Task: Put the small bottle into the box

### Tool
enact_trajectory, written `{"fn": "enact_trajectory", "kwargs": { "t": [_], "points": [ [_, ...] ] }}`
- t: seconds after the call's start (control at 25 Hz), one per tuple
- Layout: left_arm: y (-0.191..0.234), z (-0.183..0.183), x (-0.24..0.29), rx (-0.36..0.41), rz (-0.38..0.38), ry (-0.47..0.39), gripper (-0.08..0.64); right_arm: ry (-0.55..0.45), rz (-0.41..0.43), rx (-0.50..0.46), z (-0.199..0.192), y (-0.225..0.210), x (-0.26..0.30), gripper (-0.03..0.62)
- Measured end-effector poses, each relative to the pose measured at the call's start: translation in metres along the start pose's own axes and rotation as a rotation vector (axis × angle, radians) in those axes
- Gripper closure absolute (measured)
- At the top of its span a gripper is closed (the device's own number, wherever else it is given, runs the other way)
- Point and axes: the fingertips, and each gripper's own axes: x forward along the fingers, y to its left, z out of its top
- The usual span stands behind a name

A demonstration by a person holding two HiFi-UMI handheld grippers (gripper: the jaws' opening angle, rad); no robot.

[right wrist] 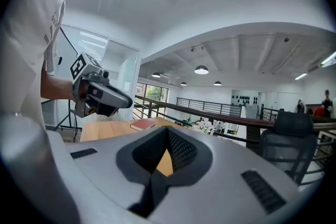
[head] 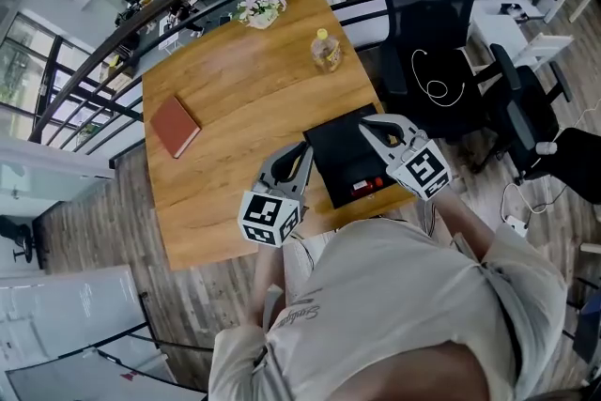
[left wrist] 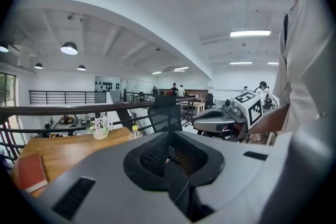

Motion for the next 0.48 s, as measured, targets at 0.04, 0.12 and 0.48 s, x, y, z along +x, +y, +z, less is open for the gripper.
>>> {"fn": "enact_trajectory", "kwargs": {
  "t": [0.04, 0.12, 0.48],
  "points": [
    [0.003, 0.006, -0.002, 0.001, 0.009, -0.018, 0.52, -0.007, 0.0, -0.005, 0.004, 0.0, 0.001, 0.598],
    [0.011, 0.016, -0.007, -0.008, 0.029, -0.052, 0.52, -0.031, 0.001, 0.004, 0.014, -0.001, 0.002, 0.598],
    [0.042, 0.039, -0.025, -0.14, 0.097, -0.204, 0.52, -0.123, -0.038, -0.043, 0.058, -0.014, 0.002, 0.598]
  ]
}}
